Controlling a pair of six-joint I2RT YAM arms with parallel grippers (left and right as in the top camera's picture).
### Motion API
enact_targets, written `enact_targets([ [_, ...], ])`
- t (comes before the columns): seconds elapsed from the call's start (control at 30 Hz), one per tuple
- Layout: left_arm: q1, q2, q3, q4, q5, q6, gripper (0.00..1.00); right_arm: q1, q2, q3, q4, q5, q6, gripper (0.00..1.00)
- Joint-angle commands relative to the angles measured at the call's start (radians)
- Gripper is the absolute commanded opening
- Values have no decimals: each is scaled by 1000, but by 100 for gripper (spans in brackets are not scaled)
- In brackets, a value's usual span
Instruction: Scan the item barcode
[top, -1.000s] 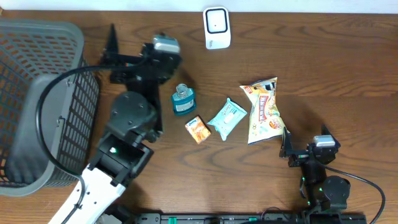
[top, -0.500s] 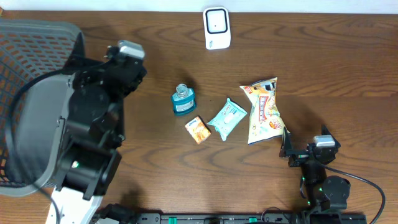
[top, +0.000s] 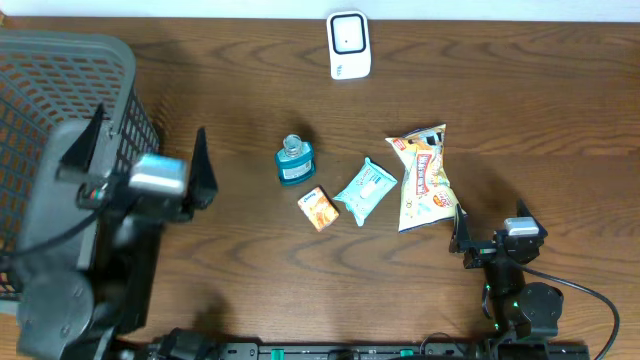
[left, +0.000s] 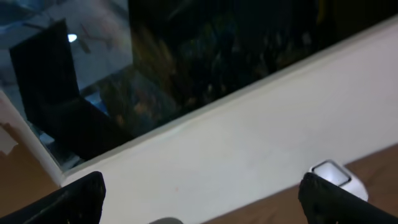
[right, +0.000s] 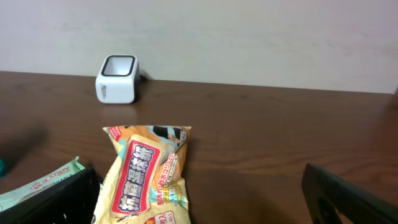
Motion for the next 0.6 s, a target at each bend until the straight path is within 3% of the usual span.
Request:
enact_targets([
  [0.0, 26, -71, 15, -8, 27, -50, 99, 7, -2, -1, -3, 1, -4, 99],
  [0.2, 112, -208, 12, -51, 63, -135, 99, 7, -2, -1, -3, 1, -4, 99],
  [0.37, 247, -365, 8, -156, 300, -197, 99, 7, -2, -1, -3, 1, -4, 99],
  [0.57, 245, -454, 8, -172, 338, -199, 99, 6, -2, -1, 9, 27, -26, 99],
])
